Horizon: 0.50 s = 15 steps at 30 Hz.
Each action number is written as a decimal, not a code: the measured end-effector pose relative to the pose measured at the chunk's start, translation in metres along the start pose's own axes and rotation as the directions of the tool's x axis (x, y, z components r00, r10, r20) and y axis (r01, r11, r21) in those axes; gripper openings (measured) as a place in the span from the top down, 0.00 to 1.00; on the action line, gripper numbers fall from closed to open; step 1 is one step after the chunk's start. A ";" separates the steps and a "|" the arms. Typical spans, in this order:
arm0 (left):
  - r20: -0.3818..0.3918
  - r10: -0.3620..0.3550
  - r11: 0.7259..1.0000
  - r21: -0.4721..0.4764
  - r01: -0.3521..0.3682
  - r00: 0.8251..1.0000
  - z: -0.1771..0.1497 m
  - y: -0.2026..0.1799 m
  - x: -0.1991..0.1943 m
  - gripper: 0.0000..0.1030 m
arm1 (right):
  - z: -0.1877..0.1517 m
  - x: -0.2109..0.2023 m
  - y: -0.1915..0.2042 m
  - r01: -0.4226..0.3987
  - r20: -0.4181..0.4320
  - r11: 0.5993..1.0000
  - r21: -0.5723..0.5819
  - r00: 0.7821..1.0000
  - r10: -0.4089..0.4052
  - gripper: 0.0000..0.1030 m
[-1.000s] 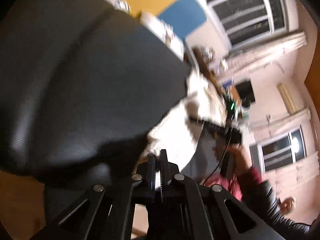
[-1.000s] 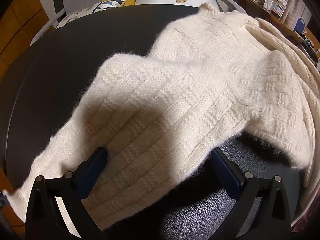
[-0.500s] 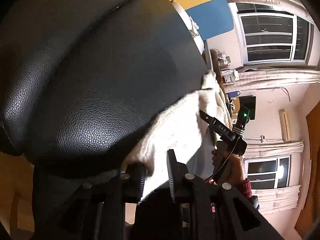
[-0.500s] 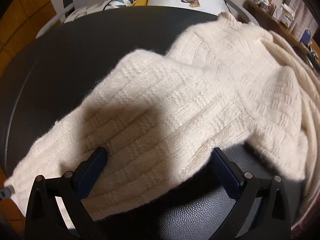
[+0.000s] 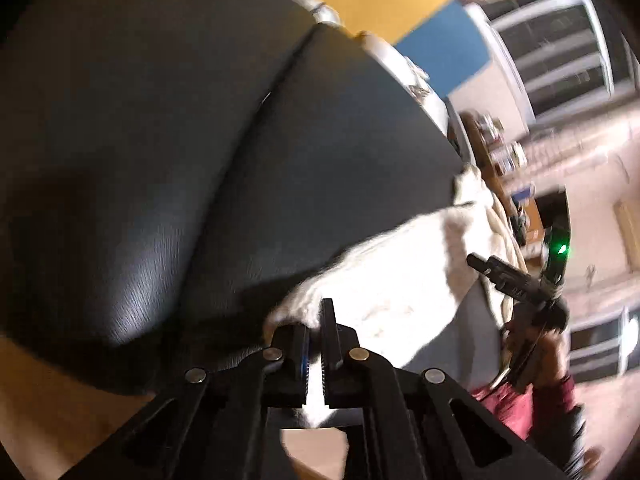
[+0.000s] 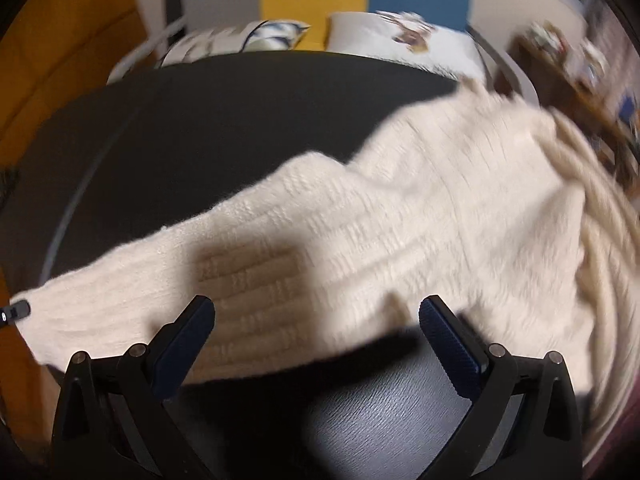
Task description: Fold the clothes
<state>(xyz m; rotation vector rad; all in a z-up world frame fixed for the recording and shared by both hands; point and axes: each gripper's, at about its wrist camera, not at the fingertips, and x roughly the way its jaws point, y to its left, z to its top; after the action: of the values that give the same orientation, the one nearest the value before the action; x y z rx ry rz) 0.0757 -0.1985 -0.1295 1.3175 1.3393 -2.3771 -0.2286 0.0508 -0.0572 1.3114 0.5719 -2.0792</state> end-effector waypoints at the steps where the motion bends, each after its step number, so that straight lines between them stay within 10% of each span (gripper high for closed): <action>1: 0.006 -0.004 1.000 -0.008 0.005 1.000 -0.001 0.001 0.000 0.98 | 0.001 0.018 0.027 0.026 -0.021 0.999 -0.032 0.999 -0.027 0.00; 4: 0.032 0.042 0.999 0.019 -0.042 0.999 -0.002 -0.004 -0.003 0.96 | 0.002 0.059 0.081 0.043 -0.048 0.998 -0.053 0.998 -0.045 0.00; 15: 0.112 0.047 0.997 0.059 -0.054 0.993 0.010 -0.003 -0.032 0.98 | 0.016 0.052 0.016 -0.162 0.059 0.985 0.055 0.986 0.159 0.00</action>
<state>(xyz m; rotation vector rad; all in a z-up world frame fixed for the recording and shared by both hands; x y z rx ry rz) 0.0877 -0.2135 -0.1017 1.1998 1.1973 -2.4366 -0.2446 0.0154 -0.0981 1.2858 0.3697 -2.0064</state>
